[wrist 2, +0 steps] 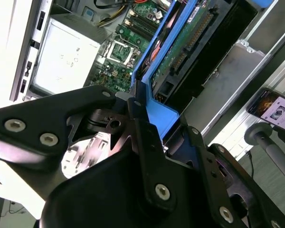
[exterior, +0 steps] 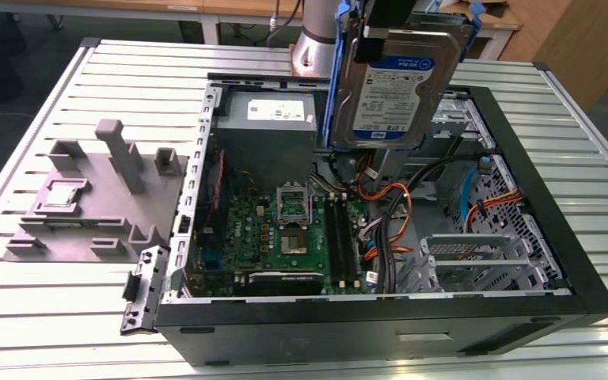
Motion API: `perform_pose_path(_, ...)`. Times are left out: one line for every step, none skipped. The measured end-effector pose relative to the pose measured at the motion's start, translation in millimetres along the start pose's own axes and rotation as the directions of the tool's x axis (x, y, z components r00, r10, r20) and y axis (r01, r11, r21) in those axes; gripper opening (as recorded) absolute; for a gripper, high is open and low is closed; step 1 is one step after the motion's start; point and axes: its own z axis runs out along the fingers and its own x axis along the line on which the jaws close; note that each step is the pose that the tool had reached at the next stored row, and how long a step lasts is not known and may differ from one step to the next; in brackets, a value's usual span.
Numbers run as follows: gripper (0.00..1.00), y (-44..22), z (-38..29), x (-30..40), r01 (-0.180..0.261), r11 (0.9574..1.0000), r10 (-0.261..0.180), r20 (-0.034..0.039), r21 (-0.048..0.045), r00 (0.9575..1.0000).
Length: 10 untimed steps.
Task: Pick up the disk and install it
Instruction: 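Insert the disk into the insertion slot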
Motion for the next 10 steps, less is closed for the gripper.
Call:
perform_pose_path(0.37,-0.4,0.1,0.7,0.000,1.0000,0.000,-0.0001,0.0000,1.0000)
perform_pose_path(0.37,-0.6,0.2,1.9,0.000,1.0000,0.000,-0.0003,0.0001,1.0000)
perform_pose_path(0.37,-0.7,0.3,3.4,-0.001,1.0000,0.001,-0.0005,0.0001,1.0000)
perform_pose_path(0.37,-0.7,0.3,4.9,-0.001,1.0000,0.001,-0.0008,0.0002,1.0000)
perform_pose_path(0.37,-0.8,0.3,6.3,-0.001,1.0000,0.001,-0.0015,0.0001,1.0000)
perform_pose_path(0.37,-0.8,0.3,7.8,-0.002,1.0000,0.002,-0.0021,0.0002,1.0000)
perform_pose_path(0.37,-0.9,0.3,9.3,-0.002,1.0000,0.002,-0.0030,0.0002,1.0000)
perform_pose_path(0.37,-0.9,0.3,10.9,-0.002,1.0000,0.002,-0.0040,0.0002,1.0000)
perform_pose_path(0.37,-1.0,0.3,12.2,-0.003,1.0000,0.003,-0.0052,0.0002,1.0000)
perform_pose_path(0.37,-1.0,0.3,13.6,-0.003,1.0000,0.003,-0.0067,0.0003,1.0000)
